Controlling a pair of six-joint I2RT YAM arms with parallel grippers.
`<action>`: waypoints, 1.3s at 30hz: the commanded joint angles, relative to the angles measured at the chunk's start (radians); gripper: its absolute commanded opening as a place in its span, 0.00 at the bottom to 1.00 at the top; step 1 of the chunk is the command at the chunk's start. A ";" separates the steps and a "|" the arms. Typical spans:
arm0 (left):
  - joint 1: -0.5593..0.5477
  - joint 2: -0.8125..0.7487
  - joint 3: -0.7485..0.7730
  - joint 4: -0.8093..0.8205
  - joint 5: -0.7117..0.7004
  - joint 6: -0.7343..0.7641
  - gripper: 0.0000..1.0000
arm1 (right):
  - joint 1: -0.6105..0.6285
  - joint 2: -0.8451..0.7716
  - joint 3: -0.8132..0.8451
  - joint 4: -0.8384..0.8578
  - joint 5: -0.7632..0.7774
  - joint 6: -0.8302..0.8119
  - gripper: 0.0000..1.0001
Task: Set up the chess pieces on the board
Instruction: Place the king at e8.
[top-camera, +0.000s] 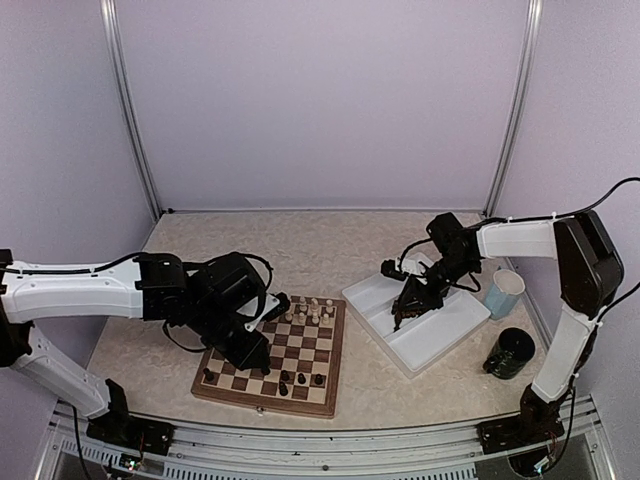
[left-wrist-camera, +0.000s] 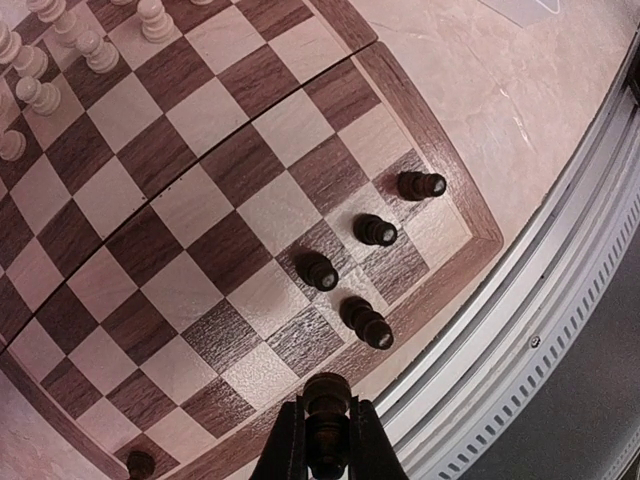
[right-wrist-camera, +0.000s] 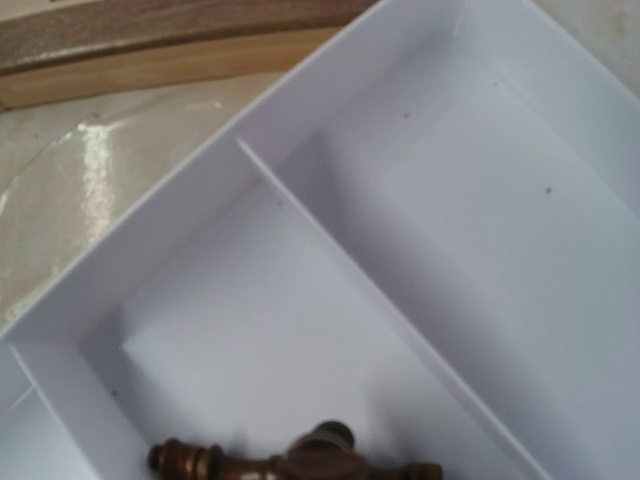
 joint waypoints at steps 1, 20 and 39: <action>-0.023 0.010 -0.028 0.011 -0.025 -0.029 0.00 | -0.007 0.014 0.003 -0.020 -0.011 -0.009 0.04; -0.087 0.124 -0.066 0.095 -0.043 -0.022 0.00 | -0.008 0.017 0.007 -0.030 -0.023 -0.007 0.04; -0.094 0.169 -0.072 0.094 -0.083 -0.011 0.04 | -0.007 0.032 0.014 -0.044 -0.037 -0.008 0.04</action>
